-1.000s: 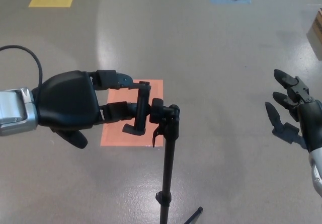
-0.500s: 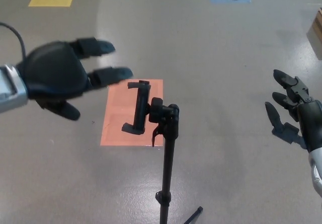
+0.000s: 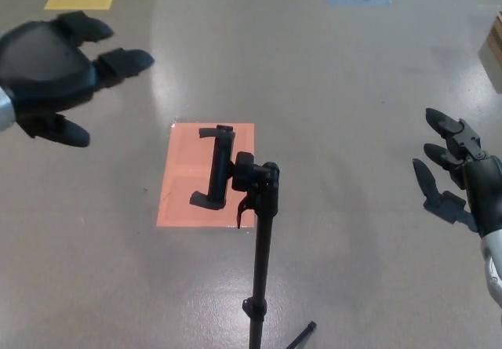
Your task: The robot uses its left hand to grab the top of a phone stand kept on the floor and tilt it upwards to adjust its angle
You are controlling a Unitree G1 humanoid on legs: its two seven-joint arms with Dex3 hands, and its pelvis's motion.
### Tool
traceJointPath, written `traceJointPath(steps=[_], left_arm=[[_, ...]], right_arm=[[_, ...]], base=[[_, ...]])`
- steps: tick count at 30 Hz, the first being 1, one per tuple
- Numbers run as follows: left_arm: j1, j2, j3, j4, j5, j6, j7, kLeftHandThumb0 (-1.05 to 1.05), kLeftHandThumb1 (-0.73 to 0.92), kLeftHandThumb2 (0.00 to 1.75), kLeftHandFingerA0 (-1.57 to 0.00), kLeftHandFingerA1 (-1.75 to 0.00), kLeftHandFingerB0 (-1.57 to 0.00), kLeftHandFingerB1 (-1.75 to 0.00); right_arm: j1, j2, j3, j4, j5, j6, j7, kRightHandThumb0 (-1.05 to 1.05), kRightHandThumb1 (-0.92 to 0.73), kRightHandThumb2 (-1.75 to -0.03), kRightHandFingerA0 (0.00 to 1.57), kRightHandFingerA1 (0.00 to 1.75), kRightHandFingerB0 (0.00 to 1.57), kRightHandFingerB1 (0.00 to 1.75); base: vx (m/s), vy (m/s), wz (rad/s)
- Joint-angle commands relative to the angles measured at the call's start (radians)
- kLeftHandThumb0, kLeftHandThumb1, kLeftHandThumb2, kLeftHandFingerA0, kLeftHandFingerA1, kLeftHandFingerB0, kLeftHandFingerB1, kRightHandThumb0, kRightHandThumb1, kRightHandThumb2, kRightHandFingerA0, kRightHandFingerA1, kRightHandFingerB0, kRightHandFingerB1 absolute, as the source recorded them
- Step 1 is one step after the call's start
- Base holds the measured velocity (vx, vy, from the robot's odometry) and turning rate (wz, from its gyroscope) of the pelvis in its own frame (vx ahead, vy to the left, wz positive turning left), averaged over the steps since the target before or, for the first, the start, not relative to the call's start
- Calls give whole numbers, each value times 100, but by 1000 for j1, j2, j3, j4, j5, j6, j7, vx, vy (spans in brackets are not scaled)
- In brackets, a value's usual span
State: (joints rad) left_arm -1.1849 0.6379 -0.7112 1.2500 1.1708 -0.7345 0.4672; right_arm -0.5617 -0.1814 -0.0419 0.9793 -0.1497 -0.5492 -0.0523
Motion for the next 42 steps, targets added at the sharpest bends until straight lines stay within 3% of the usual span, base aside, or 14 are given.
traceJointPath(steps=[1,7,10,12,13,15,18,19,20,34,36,39,41,42], left_arm=[[45,15,168,66,-231,102,-216,-81,58,95,-10,-40,0,-20],[252,8,451,34,-533,-45,-246,-37,46,104,0,-47,0,-48],[357,-13,571,-14,-680,-119,-311,-78,67,95,-13,-42,-5,-30],[445,-41,625,-78,-782,-150,-332,-36,49,105,0,-47,0,-48],[499,-54,650,-120,-824,-165,-333,-73,84,65,-22,-31,-8,-25],[558,-60,659,-166,-838,-173,-317,-35,52,107,0,-46,0,-48],[659,-75,679,-234,-883,-176,-318,-36,50,107,0,-46,0,-47],[689,-81,684,-245,-893,-184,-313,-75,68,94,-18,-43,-7,-36],[732,-92,696,-250,-902,-199,-306,-36,48,106,-1,-46,-1,-47],[965,-173,792,-205,-950,-186,-409,-36,49,105,-2,-47,0,-46],[973,-179,801,-203,-960,-181,-425,-36,49,105,-2,-47,0,-46],[991,-203,836,-182,-995,-157,-495,-36,49,105,-3,-47,0,-47],[999,-213,852,-187,-1021,-132,-547,-36,52,107,-3,-47,0,-47],[1005,-220,866,-195,-1040,-112,-582,-35,52,107,-3,-47,0,-47]], right_arm=[[25,-17,-4,-15,9,-2,-3,-65,-85,-65,25,33,15,27],[54,-10,1,-24,8,-11,1,-65,-85,-65,25,33,16,28],[74,-3,10,-30,-4,-16,-10,-65,-85,-65,26,33,17,28],[93,0,10,-35,0,-20,-6,-64,-85,-65,26,33,17,28],[107,2,10,-39,2,-23,-1,-63,-85,-65,25,34,16,28],[127,0,12,-45,1,-28,1,-63,-85,-65,25,34,16,28],[157,-1,15,-52,-4,-36,-1,-63,-85,-65,26,35,16,28],[168,-2,17,-54,-7,-37,-2,-65,-85,-65,26,35,16,28],[182,-1,19,-53,-9,-45,-4,-65,-84,-65,27,36,17,29],[338,14,45,-75,-17,-86,1,-65,-84,-64,27,37,16,30],[345,15,47,-74,-19,-86,-2,-70,-69,-88,22,45,15,40],[370,21,46,-70,-10,-92,-2,-67,-82,-64,29,38,18,30],[379,19,49,-74,-11,-96,0,-70,-69,-88,21,45,15,41],[383,20,48,-74,-7,-95,5,-65,-83,-64,27,37,16,30]], base=[[0,0,0],[0,0,0],[0,0,0],[0,0,0],[0,0,0],[0,0,0],[0,0,0],[0,0,0],[0,0,0],[0,0,0],[0,0,0],[0,0,0],[0,0,0],[0,0,0]])
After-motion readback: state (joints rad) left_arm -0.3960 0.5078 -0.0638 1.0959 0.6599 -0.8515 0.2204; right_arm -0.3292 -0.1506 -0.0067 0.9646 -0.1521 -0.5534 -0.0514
